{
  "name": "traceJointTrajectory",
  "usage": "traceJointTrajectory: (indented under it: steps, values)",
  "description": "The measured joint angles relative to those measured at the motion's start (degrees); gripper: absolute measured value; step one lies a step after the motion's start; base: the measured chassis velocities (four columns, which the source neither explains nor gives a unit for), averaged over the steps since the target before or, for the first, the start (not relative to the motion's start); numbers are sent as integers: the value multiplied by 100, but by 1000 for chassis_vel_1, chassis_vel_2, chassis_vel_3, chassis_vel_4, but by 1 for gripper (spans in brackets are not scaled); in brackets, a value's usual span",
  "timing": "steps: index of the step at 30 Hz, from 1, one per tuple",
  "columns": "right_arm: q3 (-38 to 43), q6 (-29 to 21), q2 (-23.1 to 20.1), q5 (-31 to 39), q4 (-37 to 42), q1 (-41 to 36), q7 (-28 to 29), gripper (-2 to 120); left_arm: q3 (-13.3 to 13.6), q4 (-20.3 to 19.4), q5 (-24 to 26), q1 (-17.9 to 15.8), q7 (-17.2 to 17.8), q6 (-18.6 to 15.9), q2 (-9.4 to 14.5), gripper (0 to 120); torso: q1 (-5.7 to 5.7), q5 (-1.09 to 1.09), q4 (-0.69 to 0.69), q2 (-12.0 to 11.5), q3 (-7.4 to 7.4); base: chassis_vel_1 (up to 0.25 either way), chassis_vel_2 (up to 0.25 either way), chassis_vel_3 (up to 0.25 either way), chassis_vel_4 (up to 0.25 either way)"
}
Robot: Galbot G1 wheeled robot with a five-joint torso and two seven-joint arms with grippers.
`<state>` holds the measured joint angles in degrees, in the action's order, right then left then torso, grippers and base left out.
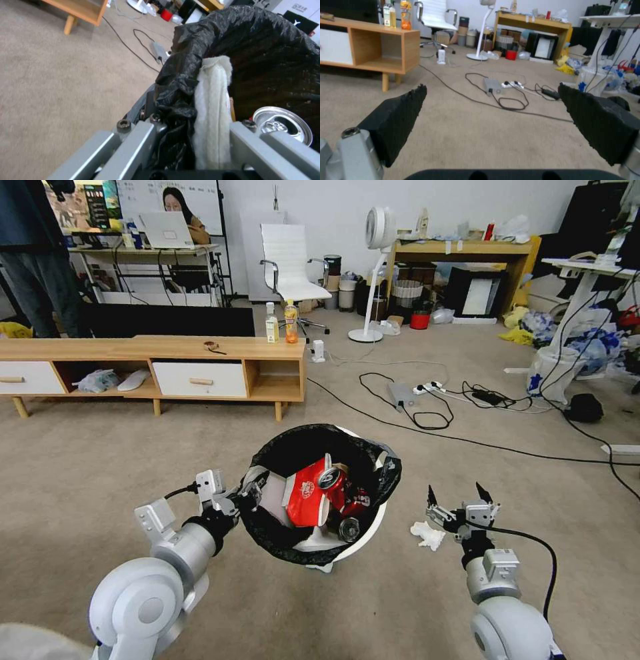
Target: Pick up the trash bin and place the garbage on the floor into it.
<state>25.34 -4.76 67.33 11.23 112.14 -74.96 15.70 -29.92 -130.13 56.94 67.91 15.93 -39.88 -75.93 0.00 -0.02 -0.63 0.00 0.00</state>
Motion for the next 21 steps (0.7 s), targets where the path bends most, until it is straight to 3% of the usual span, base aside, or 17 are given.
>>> traceJointTrajectory:
  steps: [16, 21]
  values:
    - [-11, 72, 30, -14, -24, 37, 5, 100, -17, -25, -1, 4, 6, 1, -5, 7, 1, 1, 0, -1, 2, -260, 268, 269, -266]
    - [-5, -211, -115, 81, 44, -44, -21, 100, -19, -23, -5, -10, 7, 1, -10, 7, 0, 3, -1, 0, 0, -46, 40, 40, -56]
